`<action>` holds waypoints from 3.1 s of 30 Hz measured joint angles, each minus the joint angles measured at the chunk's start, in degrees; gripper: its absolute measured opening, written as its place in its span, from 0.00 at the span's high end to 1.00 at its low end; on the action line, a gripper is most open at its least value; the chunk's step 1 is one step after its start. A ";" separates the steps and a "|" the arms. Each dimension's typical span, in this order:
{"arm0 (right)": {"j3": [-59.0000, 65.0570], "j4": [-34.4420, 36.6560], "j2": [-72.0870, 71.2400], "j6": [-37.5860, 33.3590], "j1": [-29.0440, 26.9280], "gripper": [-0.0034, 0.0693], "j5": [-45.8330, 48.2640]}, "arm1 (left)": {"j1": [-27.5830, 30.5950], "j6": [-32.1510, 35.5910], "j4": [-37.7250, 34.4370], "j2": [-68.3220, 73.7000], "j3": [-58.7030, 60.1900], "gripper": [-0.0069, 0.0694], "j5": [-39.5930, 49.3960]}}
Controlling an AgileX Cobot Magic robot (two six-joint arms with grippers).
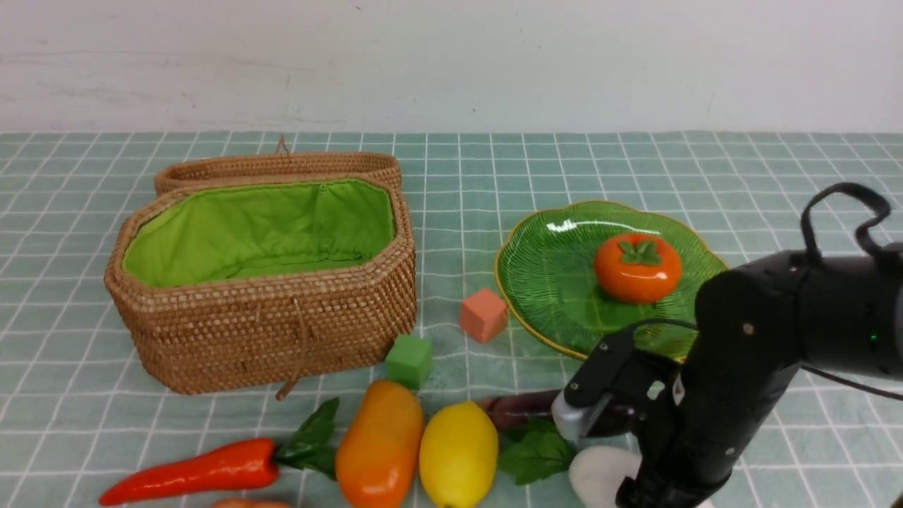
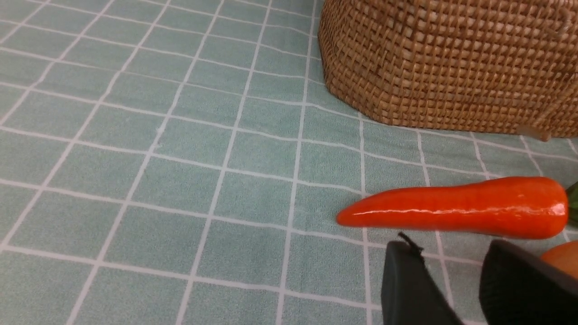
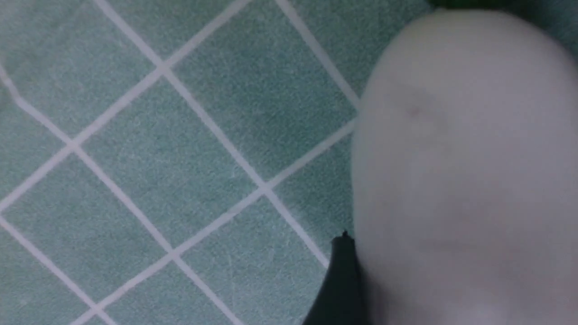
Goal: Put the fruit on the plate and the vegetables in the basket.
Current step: Take a daikon with your right arm and place it on the basket on the left, then grab an eggplant with your right arm and place it in the basket on the left.
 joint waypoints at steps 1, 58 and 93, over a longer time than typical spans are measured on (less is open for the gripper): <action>-0.14 0.00 0.08 -0.06 0.00 0.22 0.35 | 0.00 0.00 0.00 0.00 0.00 0.60 0.00; -68.35 14.43 18.75 -14.45 3.89 0.17 17.17 | 0.00 0.00 0.00 0.00 0.00 0.60 0.00; -21.35 -4.70 13.58 -20.37 2.43 0.26 0.91 | 0.00 0.00 0.00 0.00 0.00 0.60 0.00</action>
